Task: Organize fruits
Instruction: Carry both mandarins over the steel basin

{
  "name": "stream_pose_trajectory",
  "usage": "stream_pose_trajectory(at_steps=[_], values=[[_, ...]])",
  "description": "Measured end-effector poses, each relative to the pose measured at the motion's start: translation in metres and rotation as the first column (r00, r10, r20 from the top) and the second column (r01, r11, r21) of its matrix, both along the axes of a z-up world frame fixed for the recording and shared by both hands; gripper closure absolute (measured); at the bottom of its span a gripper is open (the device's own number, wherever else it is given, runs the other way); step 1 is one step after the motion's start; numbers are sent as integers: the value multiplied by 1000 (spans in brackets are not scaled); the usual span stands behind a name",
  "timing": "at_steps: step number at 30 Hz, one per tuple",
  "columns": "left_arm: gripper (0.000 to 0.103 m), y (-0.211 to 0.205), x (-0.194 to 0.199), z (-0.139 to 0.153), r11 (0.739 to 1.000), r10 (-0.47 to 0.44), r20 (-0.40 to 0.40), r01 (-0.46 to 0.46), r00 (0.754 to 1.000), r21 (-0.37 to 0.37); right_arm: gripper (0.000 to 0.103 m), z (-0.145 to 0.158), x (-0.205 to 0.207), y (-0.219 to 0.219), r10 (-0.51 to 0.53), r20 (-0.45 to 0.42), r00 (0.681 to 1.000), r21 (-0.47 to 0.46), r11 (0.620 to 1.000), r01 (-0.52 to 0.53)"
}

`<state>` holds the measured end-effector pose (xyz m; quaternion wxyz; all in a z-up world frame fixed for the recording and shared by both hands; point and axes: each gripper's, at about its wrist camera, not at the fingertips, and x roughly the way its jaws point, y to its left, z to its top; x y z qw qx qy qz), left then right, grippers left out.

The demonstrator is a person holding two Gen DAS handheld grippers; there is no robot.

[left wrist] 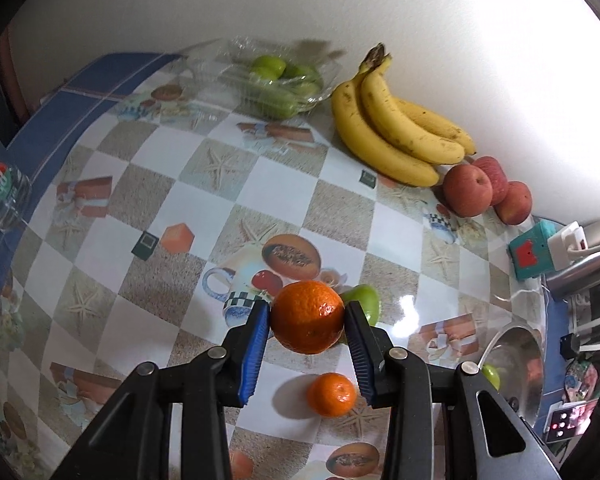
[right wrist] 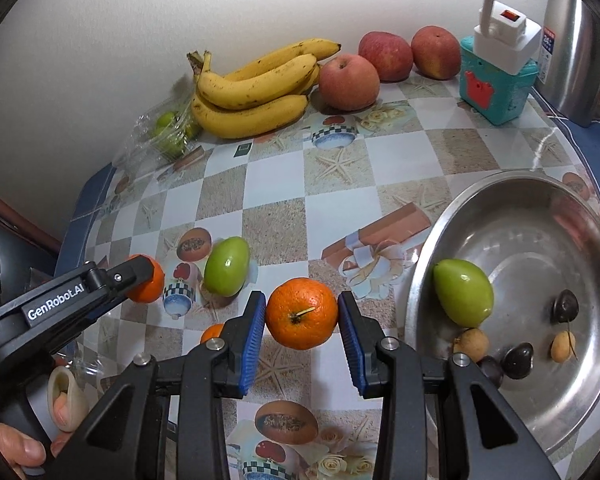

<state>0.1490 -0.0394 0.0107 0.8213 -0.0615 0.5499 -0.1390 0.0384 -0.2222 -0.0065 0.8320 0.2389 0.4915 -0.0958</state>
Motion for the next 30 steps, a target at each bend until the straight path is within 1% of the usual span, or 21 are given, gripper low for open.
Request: stream_pose_trajectory(at_steps=[9,14,19,24,30], values=[[62,-17,-8,12,999,-36,30,35,999,24,65,8,-14,-24,-65,19,998,32,997,65],[62,-36,-18,21,996,-82,55,80,995,35,65,12,-25,-44,-121,29,992,44,992,119],[62,-58,-28,25,990,-138,61,137,989,33,65,15,-37,-63,-171,45,984,70,983,168],[62,-81,-40,30,980,-197,74,194,978,46,65,18,-48,-79,-218,49,975,61,975,215],[62,-112,-59,33,958,-285,89,281,954,56,65,17,-61,-99,-275,47,960,72,960,271]])
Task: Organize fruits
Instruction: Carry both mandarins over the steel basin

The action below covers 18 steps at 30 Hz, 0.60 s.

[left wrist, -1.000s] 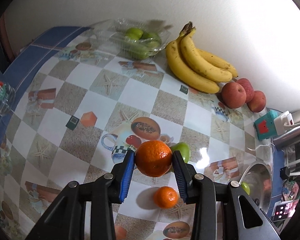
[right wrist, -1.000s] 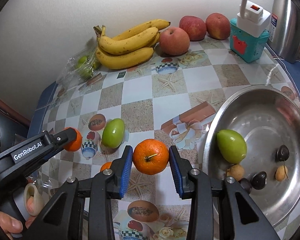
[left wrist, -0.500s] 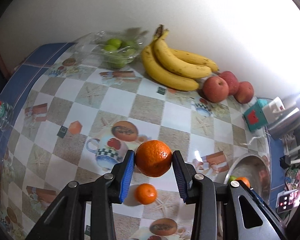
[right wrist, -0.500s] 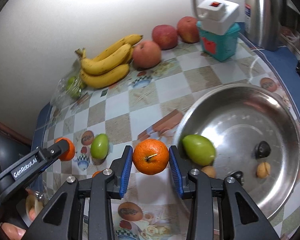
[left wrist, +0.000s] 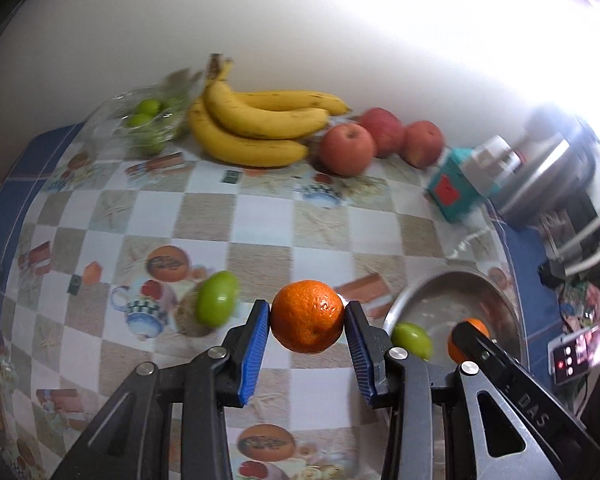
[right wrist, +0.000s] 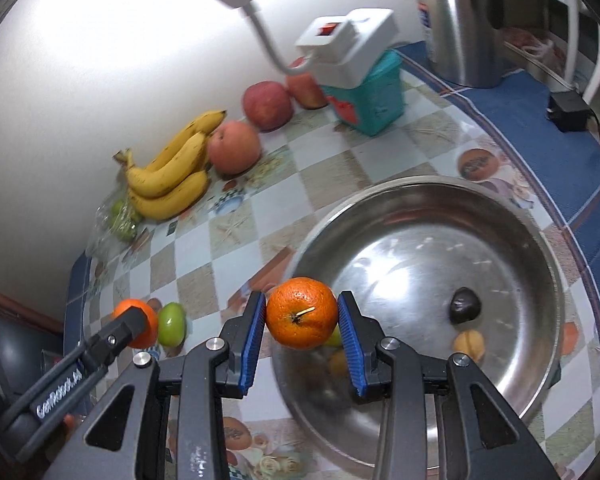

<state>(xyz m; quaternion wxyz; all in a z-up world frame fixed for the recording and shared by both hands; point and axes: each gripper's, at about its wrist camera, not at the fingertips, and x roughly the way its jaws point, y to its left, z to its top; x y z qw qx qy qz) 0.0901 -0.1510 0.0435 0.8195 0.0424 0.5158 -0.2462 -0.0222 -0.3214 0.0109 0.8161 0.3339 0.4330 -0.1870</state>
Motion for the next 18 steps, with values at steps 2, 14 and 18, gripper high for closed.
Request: stream_pose_trajectory(at_steps=[2,14,18], values=[[62,-10,-7,-1,1000,-30,-2,30,1000,-2,65,-2,-4,-6,-17,-2,1000,4,1000,17],[62,-63,-47,-7,979,-205,30,205,978,-1,64,-10,-42,-52,-163,-21,986,18,986,164],[62,-79,-55,-13,966,-257,38,258,966,-11,64,-10,-53,-65,-208,-8,978,10,978,208]])
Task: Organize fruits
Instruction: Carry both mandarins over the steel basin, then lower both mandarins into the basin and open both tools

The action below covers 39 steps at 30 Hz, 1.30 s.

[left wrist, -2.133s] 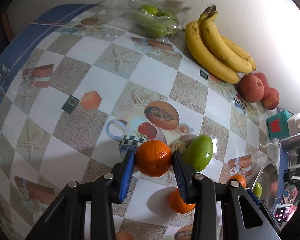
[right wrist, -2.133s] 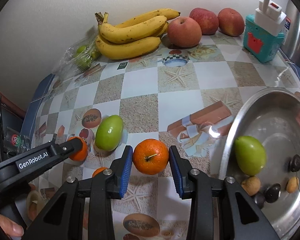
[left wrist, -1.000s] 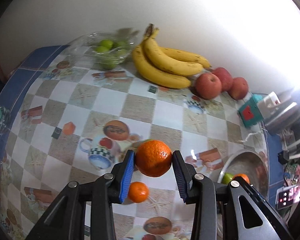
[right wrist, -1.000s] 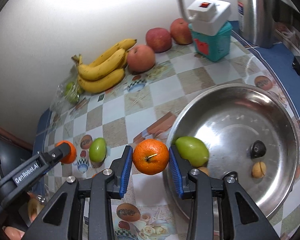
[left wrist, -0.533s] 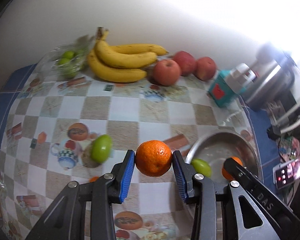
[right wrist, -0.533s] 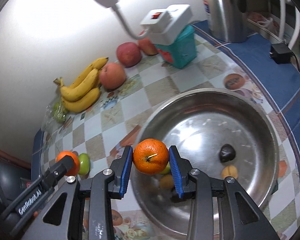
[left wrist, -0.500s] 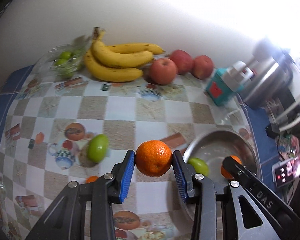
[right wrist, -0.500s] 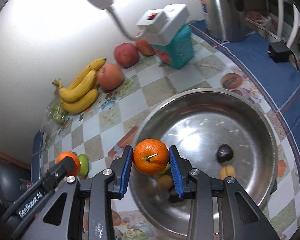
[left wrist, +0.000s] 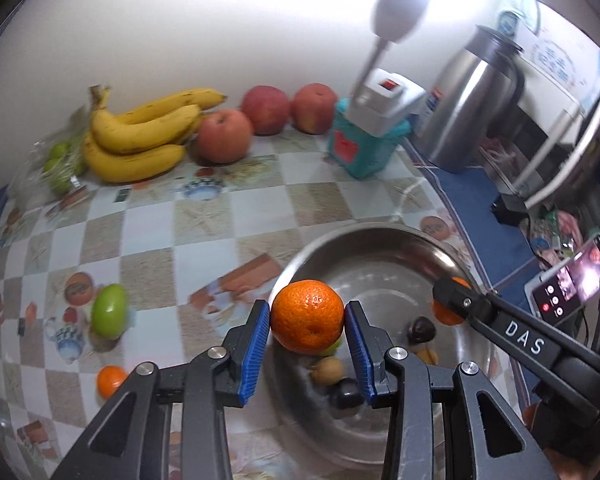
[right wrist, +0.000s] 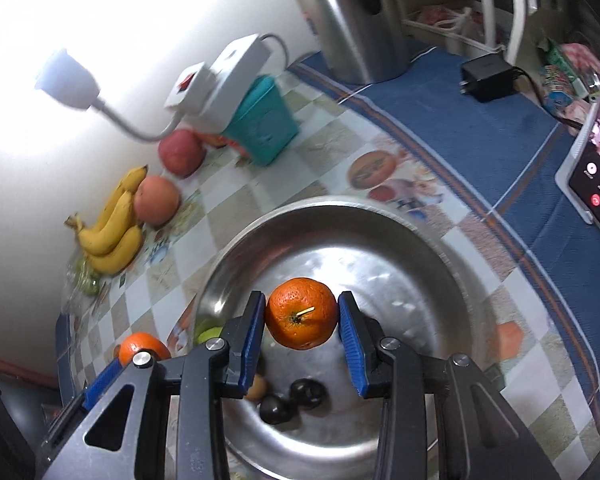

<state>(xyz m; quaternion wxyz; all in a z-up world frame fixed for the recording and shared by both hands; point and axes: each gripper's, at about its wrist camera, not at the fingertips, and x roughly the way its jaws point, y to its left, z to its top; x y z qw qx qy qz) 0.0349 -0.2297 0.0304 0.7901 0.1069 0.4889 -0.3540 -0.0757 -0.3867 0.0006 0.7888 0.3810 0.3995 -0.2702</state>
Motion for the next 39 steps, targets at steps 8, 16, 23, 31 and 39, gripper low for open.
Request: stream_pose_trajectory(at_steps=[8,16,23,31,39], values=[[62,-16,-2,-10,999,-37,43,38,998,-17,64,-9,-3,-12,-26,11,1000,-13,1000,26],[62,-29,-3,-17,997,-67,94,69,993,-22,64,-21,5,-14,-12,3,1000,-28,1000,12],[62,-37,3,-27,997,-69,111,71,991,-17,64,-31,12,-18,-11,-2,1000,-43,999,11],[62,-46,7,-37,997,-76,109,76,991,2,64,-37,17,-22,-12,-25,1000,-57,998,10],[62,-51,7,-46,996,-85,98,83,992,27,64,-41,19,-25,-14,-44,999,-55,998,12]])
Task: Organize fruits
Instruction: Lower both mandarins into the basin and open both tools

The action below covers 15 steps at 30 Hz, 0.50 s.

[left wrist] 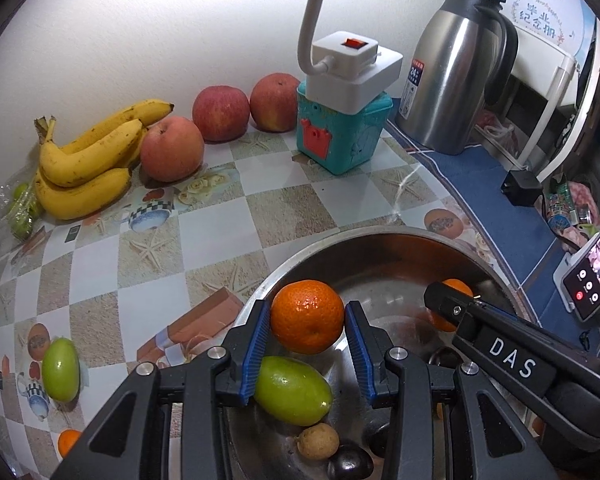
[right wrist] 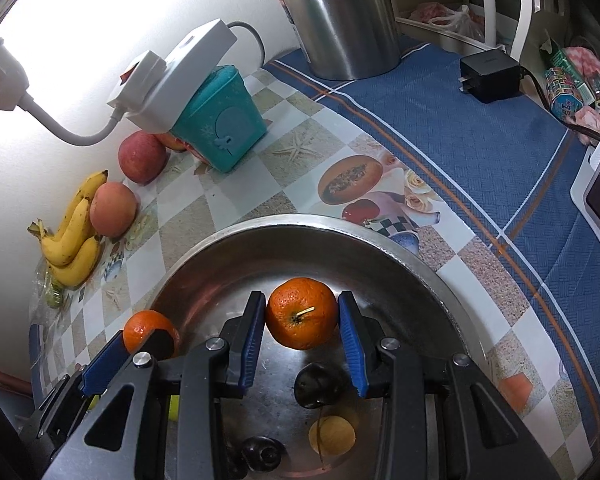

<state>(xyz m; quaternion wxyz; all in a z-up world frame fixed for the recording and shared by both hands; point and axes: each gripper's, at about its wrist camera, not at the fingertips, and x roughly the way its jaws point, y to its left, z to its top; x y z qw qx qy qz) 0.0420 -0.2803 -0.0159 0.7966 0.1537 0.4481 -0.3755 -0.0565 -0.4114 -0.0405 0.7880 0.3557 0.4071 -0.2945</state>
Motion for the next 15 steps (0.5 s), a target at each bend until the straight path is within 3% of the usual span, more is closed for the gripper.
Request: stream_pose_trajectory(at_steps=[15], values=[[60,0,0,-6,1000,-3,-19,3,1000,23,64,-8,1,-3,-12,-37,999,19,1000,12]])
